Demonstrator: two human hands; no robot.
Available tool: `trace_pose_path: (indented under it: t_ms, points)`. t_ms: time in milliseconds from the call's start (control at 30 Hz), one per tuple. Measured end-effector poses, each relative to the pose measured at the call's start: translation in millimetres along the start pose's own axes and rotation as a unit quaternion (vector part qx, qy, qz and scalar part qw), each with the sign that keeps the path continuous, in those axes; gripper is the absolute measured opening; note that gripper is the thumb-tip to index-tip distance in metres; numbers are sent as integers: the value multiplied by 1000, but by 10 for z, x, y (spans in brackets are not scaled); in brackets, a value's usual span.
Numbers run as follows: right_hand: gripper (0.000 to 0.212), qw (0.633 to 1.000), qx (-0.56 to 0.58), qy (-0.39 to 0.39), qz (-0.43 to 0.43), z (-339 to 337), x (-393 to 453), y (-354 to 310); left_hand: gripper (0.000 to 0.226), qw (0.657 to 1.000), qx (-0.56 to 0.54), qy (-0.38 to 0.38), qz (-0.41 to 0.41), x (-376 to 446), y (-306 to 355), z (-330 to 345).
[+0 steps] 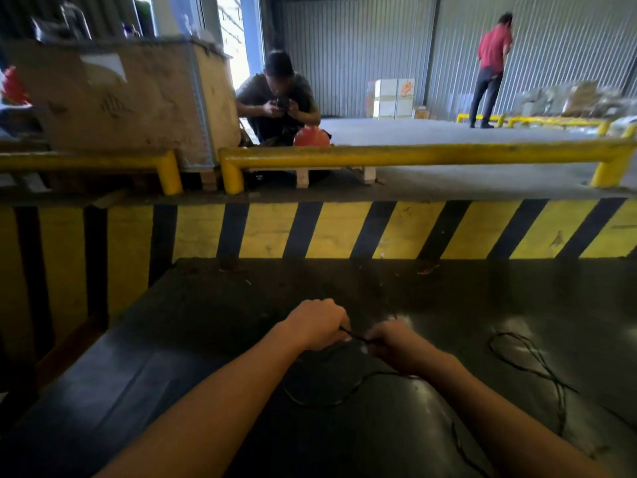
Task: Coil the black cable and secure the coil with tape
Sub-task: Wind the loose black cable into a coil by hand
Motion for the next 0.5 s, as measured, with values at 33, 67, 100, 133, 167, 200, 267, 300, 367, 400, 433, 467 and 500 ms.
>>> trace_pose_path:
  t_ms: [33, 67, 100, 133, 167, 200, 267, 300, 367, 400, 433, 467, 500]
  points:
    - [19, 1000, 16, 19, 3, -119, 0, -15, 29, 1000, -1, 4, -20, -23, -82, -154]
    - [18, 999, 36, 34, 10, -230, -1, -15, 30, 999, -8, 12, -42, -56, -176, -319]
    - [16, 997, 57, 45, 22, -327, -3, -3, 30, 998, -19, 22, -63, -94, -273, -476]
    - [12, 995, 77, 57, 33, -429, -2, 13, 28, 996, -30, 31, -82, -136, -369, -622]
    - [9, 992, 91, 76, 41, -553, 8, 12, 27, 994, -41, 34, -95, -178, -447, -752]
    - [9, 989, 95, 104, 40, -704, 29, -8, 25, 993, -57, 30, -98, -216, -502, -860]
    - [10, 985, 85, 151, 14, -1014, 105, -142, 19, 990, -115, 4, -83, -290, -515, -1019]
    - [13, 985, 70, 158, -4, -1143, 159, -256, 16, 984, -166, -10, -70, -331, -473, -1084]
    - [17, 986, 17, 158, -45, -1336, 264, -521, 16, 953, -295, -18, -60, -406, -370, -1214]
    - [17, 985, -6, 163, -62, -1416, 301, -646, 22, 936, -347, -14, -66, -439, -347, -1275]
    - [16, 982, -23, 173, -75, -1492, 320, -749, 28, 918, -389, -15, -74, -472, -336, -1316]
    - [15, 977, -35, 189, -86, -1569, 322, -824, 33, 898, -432, -24, -79, -502, -327, -1344]
    - [14, 973, -40, 207, -90, -1641, 312, -867, 36, 871, -483, -37, -76, -531, -303, -1371]
Point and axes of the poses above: each hand's wrist, its own x-axis towards the middle knuckle, its own z-axis out of the palm, y = z × x, the point moved 8 cm from there along x, towards the middle knuckle, and after that the axes turned 4 degrees about y, right-handed, at the moved point
